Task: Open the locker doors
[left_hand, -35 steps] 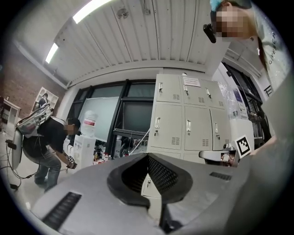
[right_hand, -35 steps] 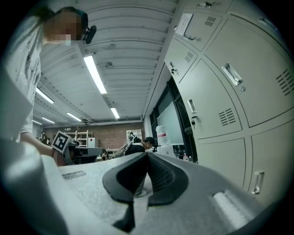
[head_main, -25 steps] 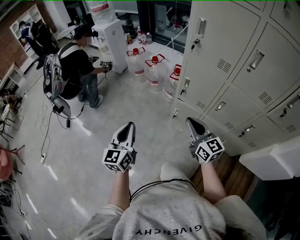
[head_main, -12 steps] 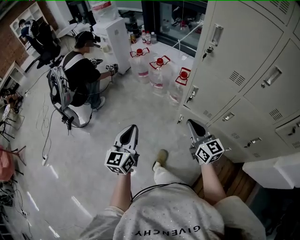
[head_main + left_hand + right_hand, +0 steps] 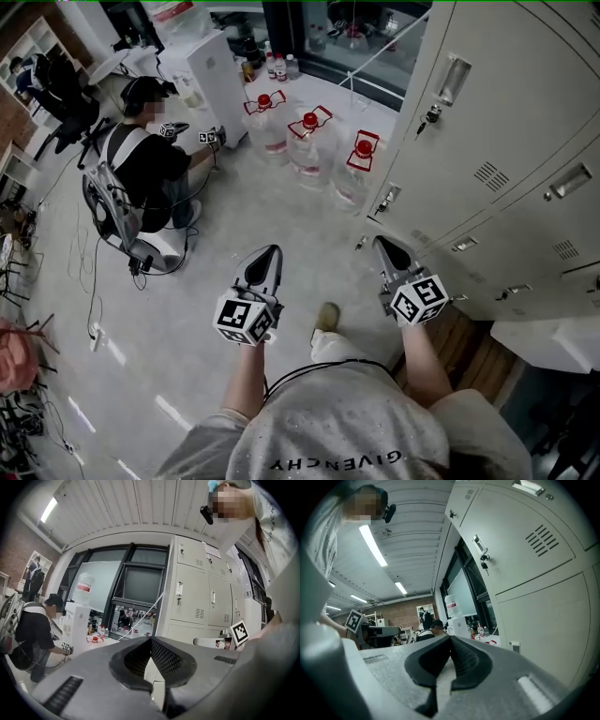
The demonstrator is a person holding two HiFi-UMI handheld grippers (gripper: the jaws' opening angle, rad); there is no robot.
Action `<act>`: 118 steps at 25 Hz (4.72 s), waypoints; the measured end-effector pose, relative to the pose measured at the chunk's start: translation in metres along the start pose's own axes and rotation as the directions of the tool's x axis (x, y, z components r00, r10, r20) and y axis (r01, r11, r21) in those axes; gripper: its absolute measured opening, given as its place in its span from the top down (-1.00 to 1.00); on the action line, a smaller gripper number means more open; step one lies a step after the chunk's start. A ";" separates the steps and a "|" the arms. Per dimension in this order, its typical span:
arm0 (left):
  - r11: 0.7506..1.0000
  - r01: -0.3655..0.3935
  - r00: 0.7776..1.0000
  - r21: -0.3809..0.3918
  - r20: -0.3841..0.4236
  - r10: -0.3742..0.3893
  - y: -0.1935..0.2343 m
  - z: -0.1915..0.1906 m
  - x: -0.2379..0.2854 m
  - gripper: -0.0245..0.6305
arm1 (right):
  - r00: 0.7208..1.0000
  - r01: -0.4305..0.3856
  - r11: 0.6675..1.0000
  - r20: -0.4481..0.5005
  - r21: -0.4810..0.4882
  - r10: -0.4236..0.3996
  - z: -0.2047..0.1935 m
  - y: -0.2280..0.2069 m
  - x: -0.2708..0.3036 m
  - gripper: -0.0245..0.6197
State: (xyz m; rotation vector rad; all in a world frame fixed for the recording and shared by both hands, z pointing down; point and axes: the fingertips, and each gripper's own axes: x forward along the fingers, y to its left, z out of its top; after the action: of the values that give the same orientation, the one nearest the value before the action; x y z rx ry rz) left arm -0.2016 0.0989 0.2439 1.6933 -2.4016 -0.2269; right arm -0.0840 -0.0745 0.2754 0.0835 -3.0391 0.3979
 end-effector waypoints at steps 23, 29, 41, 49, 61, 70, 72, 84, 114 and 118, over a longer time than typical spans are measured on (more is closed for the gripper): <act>0.951 0.306 0.930 -0.053 -0.196 -0.310 0.011 -0.062 0.176 0.93 | 0.973 0.232 0.964 -0.038 0.133 -0.229 -0.046 -0.103 0.057 0.94; 0.902 0.427 0.868 -0.056 -0.253 -0.427 0.008 -0.094 0.215 0.93 | 0.944 0.330 0.934 -0.034 0.141 -0.328 -0.060 -0.129 0.063 0.94; 0.804 0.585 0.762 -0.109 -0.265 -0.590 -0.015 -0.140 0.266 0.93 | 0.892 0.452 0.886 -0.053 0.106 -0.449 -0.096 -0.171 0.093 0.85; 0.753 0.646 0.707 -0.127 -0.273 -0.653 -0.014 -0.162 0.283 0.93 | 0.832 0.554 0.825 -0.032 0.110 -0.554 -0.109 -0.200 0.112 0.57; 0.744 0.654 0.691 -0.134 -0.293 -0.660 0.001 -0.183 0.286 0.93 | 0.777 0.630 0.775 -0.032 0.052 -0.629 -0.121 -0.233 0.135 0.31; 0.750 0.649 0.697 -0.131 -0.294 -0.654 0.008 -0.188 0.280 0.93 | 0.762 0.648 0.761 -0.009 0.028 -0.648 -0.124 -0.222 0.131 0.33; 0.748 0.651 0.694 -0.131 -0.295 -0.656 0.009 -0.188 0.278 0.93 | 0.755 0.655 0.755 -0.006 0.024 -0.655 -0.125 -0.215 0.128 0.34; 0.708 0.690 0.644 -0.152 -0.318 -0.696 -0.009 -0.192 0.250 0.93 | 0.644 0.763 0.645 0.039 0.034 -0.764 -0.140 -0.163 0.086 0.53; 0.705 0.693 0.639 -0.153 -0.323 -0.698 -0.103 -0.210 0.165 0.93 | 0.608 0.790 0.606 0.013 0.094 -0.794 -0.180 -0.079 -0.097 0.52; 0.710 0.689 0.646 -0.145 -0.322 -0.692 -0.103 -0.207 0.159 0.93 | 0.570 0.815 0.567 0.017 0.118 -0.822 -0.181 -0.077 -0.114 0.53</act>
State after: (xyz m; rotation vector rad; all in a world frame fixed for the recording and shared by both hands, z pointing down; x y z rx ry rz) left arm -0.1086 -0.0884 0.4315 2.3416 -1.3935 -0.0207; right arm 0.0465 -0.0972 0.4604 1.4816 -2.6032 0.4375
